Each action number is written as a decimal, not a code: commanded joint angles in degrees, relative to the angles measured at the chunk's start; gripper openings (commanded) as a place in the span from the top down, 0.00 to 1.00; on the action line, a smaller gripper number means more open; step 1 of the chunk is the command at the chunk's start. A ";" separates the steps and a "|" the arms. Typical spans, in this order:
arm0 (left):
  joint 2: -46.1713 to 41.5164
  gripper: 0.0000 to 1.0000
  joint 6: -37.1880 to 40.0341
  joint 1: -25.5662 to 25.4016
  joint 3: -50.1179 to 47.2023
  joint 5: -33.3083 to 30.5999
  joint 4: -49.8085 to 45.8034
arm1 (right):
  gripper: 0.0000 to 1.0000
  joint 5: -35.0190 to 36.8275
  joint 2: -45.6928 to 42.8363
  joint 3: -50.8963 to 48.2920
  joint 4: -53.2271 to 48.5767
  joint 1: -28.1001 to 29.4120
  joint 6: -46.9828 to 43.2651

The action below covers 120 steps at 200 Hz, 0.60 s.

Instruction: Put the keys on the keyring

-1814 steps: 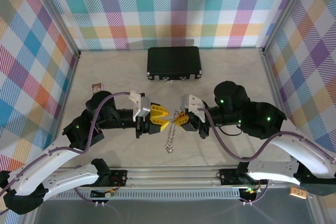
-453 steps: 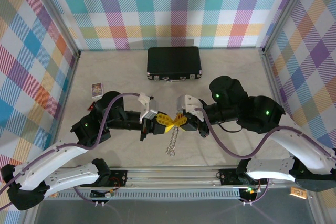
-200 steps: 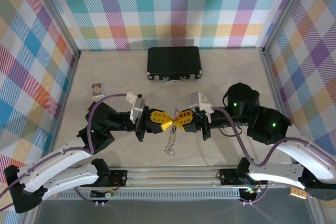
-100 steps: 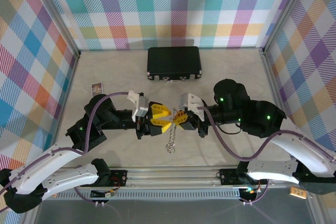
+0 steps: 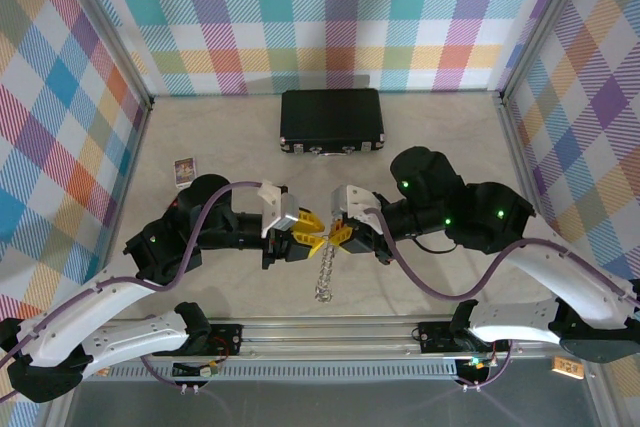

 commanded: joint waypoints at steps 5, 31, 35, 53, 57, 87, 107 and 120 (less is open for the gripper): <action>-0.05 0.79 0.79 -0.42 0.64 -0.36 0.77 | 1.00 -3.63 0.79 1.45 0.55 0.40 -1.16; -0.64 0.87 0.10 -0.42 0.39 0.05 1.87 | 1.00 -4.03 1.03 1.31 0.63 0.43 -1.21; -0.70 0.88 -0.07 -0.42 0.30 0.15 1.99 | 1.00 -4.06 1.08 1.35 0.73 0.47 -1.22; -0.65 0.94 -0.65 -0.43 0.29 0.82 2.56 | 1.00 -4.26 1.17 1.26 1.00 0.58 -1.18; -0.55 0.95 -0.82 -0.48 0.29 1.01 2.69 | 1.00 -4.27 1.21 1.26 1.07 0.51 -1.12; -2.34 1.00 -3.63 -0.48 -1.24 1.15 8.53 | 1.00 -4.27 0.73 0.42 1.81 0.52 -0.45; -3.90 1.00 -6.85 -0.50 -3.39 0.73 14.56 | 0.95 -3.49 -0.48 -0.59 3.53 0.52 1.08; -4.34 1.00 -8.47 -0.49 -4.47 0.95 17.87 | 0.85 -3.95 -1.90 -1.80 5.44 0.51 2.20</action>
